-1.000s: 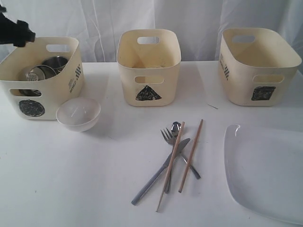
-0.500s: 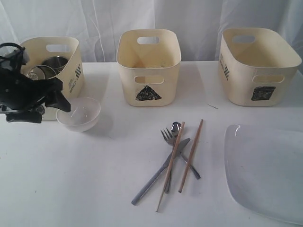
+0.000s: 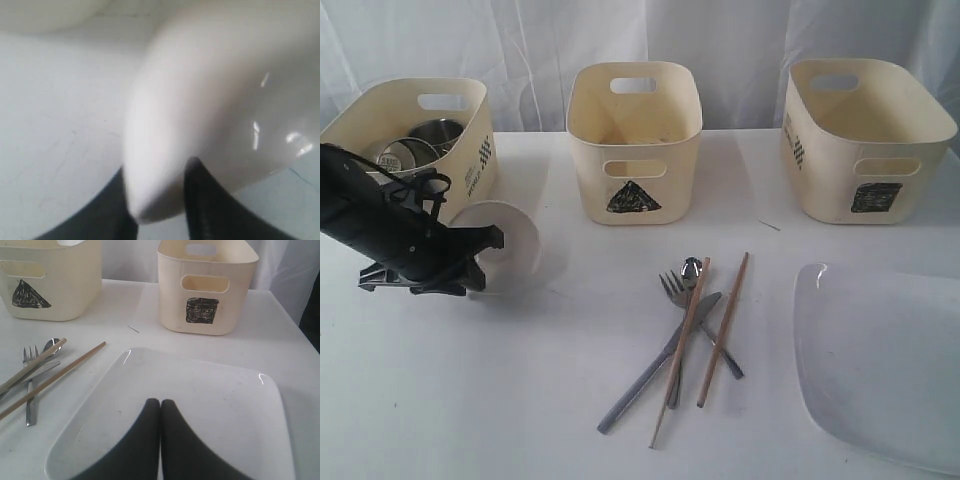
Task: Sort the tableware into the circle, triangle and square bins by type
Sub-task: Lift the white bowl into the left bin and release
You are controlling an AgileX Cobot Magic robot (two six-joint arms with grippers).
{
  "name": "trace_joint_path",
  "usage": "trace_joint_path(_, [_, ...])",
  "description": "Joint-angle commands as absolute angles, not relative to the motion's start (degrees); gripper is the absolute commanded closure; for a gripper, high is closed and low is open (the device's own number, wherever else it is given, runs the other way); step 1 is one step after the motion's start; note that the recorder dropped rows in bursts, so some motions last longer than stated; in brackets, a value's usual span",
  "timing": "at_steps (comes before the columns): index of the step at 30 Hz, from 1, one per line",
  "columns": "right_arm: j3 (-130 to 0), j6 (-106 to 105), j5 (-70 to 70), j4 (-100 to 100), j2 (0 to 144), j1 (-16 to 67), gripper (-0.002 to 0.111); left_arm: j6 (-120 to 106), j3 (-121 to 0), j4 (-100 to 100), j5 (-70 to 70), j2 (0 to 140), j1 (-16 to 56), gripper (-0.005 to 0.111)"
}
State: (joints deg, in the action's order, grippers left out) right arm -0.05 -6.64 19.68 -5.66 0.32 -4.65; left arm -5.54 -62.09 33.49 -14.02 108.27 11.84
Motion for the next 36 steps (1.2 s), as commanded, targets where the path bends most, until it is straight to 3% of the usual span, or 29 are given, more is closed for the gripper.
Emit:
trace_joint_path(1, [0.0, -6.7, 19.2, -5.6, 0.0, -4.4, 0.108, -10.0, -61.7, 33.8, -16.9, 106.3, 12.0, 0.106])
trace_joint_path(11, [0.0, -6.7, 19.2, -5.6, 0.0, -4.4, 0.108, -12.1, -61.7, 33.8, -20.6, 101.9, 12.0, 0.107])
trace_joint_path(19, [0.0, -6.7, 19.2, -5.6, 0.0, -4.4, 0.108, -13.9, -61.7, 32.7, -21.9, 86.1, 12.0, 0.107])
trace_joint_path(21, [0.0, -6.7, 19.2, -5.6, 0.0, -4.4, 0.108, -13.9, -61.7, 31.7, -15.2, 82.1, 12.0, 0.107])
trace_joint_path(25, [0.0, -6.7, 19.2, -5.6, 0.0, -4.4, 0.108, -17.3, -61.7, 28.3, 11.1, 79.0, 12.0, 0.107])
trace_joint_path(31, [0.0, -6.7, 19.2, -5.6, 0.0, -4.4, 0.108, -27.8, -62.6, 27.2, 48.4, 89.2, 11.3, 0.107])
trace_joint_path(33, [0.0, -6.7, 19.2, -5.6, 0.0, -4.4, 0.108, -27.8, -64.4, 24.8, 50.1, 94.3, 10.0, 0.107])
trace_joint_path(36, [0.0, -6.7, 19.2, -5.6, 0.0, -4.4, 0.108, -27.8, -69.1, 19.8, 39.6, 100.9, 8.2, 0.107])
